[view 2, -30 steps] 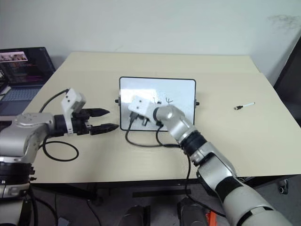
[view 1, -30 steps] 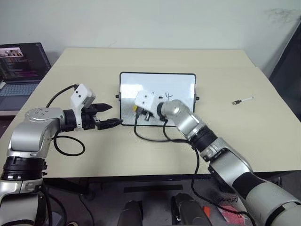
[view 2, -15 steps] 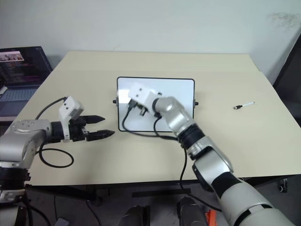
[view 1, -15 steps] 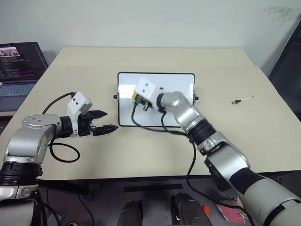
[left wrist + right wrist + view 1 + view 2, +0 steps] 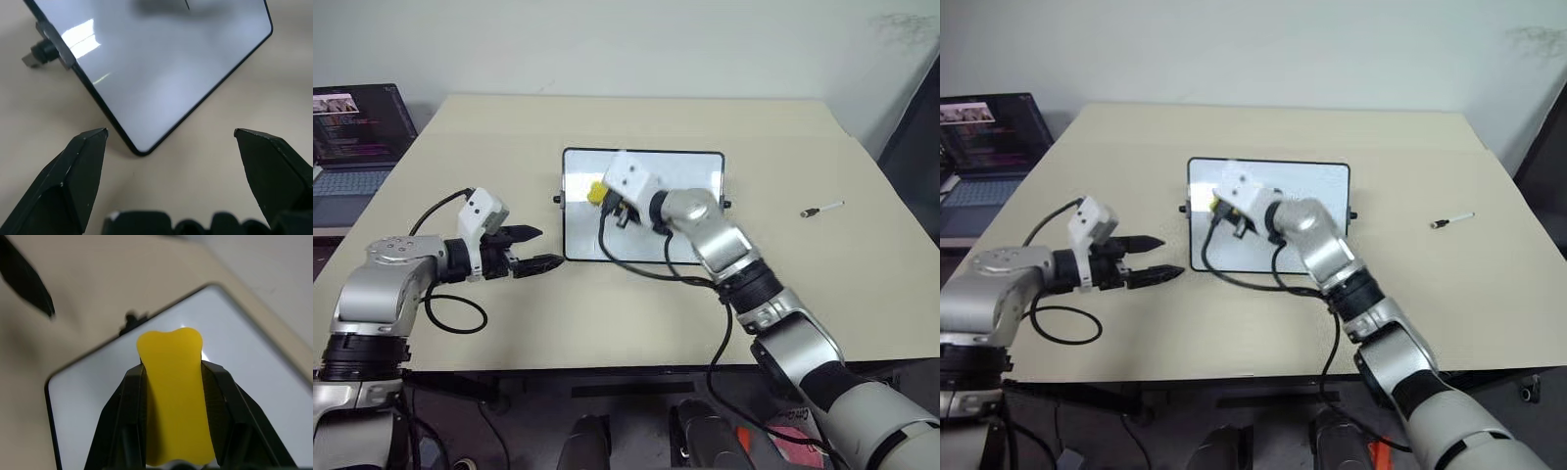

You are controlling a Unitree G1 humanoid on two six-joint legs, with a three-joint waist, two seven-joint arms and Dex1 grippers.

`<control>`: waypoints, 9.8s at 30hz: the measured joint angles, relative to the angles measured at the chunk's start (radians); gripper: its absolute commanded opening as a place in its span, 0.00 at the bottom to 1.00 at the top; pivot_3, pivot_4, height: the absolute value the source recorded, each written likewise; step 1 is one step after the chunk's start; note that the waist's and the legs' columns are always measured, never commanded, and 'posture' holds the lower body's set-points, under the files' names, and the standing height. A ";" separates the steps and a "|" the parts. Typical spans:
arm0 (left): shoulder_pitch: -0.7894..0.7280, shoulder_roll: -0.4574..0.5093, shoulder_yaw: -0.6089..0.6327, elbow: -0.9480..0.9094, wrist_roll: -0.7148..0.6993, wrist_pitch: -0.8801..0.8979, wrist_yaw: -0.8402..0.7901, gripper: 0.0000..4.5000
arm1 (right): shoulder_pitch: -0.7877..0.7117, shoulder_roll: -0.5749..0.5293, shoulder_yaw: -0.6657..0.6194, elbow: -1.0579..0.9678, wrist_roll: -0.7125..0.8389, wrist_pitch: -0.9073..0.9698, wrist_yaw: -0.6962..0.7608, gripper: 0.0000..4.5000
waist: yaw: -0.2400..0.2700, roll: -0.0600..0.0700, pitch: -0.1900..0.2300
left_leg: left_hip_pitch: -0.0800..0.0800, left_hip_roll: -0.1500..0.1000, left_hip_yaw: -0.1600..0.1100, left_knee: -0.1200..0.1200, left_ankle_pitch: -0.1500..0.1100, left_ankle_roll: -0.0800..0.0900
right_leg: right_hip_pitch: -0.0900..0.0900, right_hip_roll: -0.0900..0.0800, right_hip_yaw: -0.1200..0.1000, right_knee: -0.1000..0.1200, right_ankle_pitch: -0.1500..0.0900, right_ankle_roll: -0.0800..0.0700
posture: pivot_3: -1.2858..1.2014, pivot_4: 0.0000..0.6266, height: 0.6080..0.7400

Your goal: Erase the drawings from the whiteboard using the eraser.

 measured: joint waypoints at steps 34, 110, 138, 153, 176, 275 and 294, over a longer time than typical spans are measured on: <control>-0.044 -0.037 -0.011 -0.031 -0.042 0.022 -0.015 1.00 | 0.540 -0.226 -0.097 -0.714 0.101 0.227 -0.165 0.27 | -0.001 0.000 0.000 | 0.002 0.000 0.003 0.001 -0.001 -0.002 | 0.001 0.000 0.002 0.000 -0.003 0.001 | 0.52 0.24 1.00; -0.030 -0.006 -0.054 -0.029 -0.003 0.021 -0.073 1.00 | 0.098 -0.165 0.035 -0.328 -0.010 0.279 0.036 0.26 | 0.001 0.000 0.000 | -0.002 0.000 0.002 -0.001 0.000 0.000 | -0.004 0.000 0.002 0.000 -0.001 0.000 | 0.52 0.24 1.00; 0.006 -0.075 -0.026 -0.109 -0.065 0.047 -0.005 1.00 | 0.788 -0.164 -0.170 -0.664 0.090 0.027 -0.261 0.26 | 0.000 0.000 0.000 | 0.000 0.000 0.005 0.000 0.000 0.000 | -0.003 0.000 0.004 0.001 -0.002 0.001 | 0.52 0.24 1.00; -0.069 -0.082 -0.045 -0.111 -0.071 0.046 -0.014 1.00 | 0.362 -0.217 -0.113 -0.318 0.050 0.049 -0.240 0.26 | 0.001 0.000 0.000 | 0.000 0.000 0.005 0.000 0.000 0.000 | -0.003 0.000 0.004 0.000 -0.002 0.001 | 0.52 0.24 1.00; -0.085 -0.054 -0.058 -0.056 -0.030 0.000 -0.079 1.00 | 0.341 -0.179 0.046 -0.100 -0.008 -0.006 -0.159 0.26 | -0.004 0.000 0.000 | 0.011 0.000 0.004 0.003 0.000 0.000 | 0.010 0.000 0.004 0.001 -0.002 0.000 | 0.52 0.24 1.00; -0.062 -0.038 -0.054 -0.062 -0.031 0.004 -0.078 1.00 | 0.199 -0.058 0.096 0.192 -0.027 -0.223 -0.063 0.25 | -0.005 0.000 0.001 | 0.012 0.000 0.004 -0.006 0.002 0.002 | 0.008 0.000 0.003 0.000 -0.002 -0.001 | 0.52 0.24 1.00; -0.034 -0.031 -0.126 -0.210 -0.072 0.022 -0.187 1.00 | 0.649 -0.266 -0.373 -0.623 0.200 0.155 -0.167 0.25 | 0.008 0.000 0.001 | 0.001 -0.001 0.004 -0.008 0.001 0.001 | -0.004 0.000 0.003 -0.001 -0.003 -0.001 | 0.52 0.24 1.00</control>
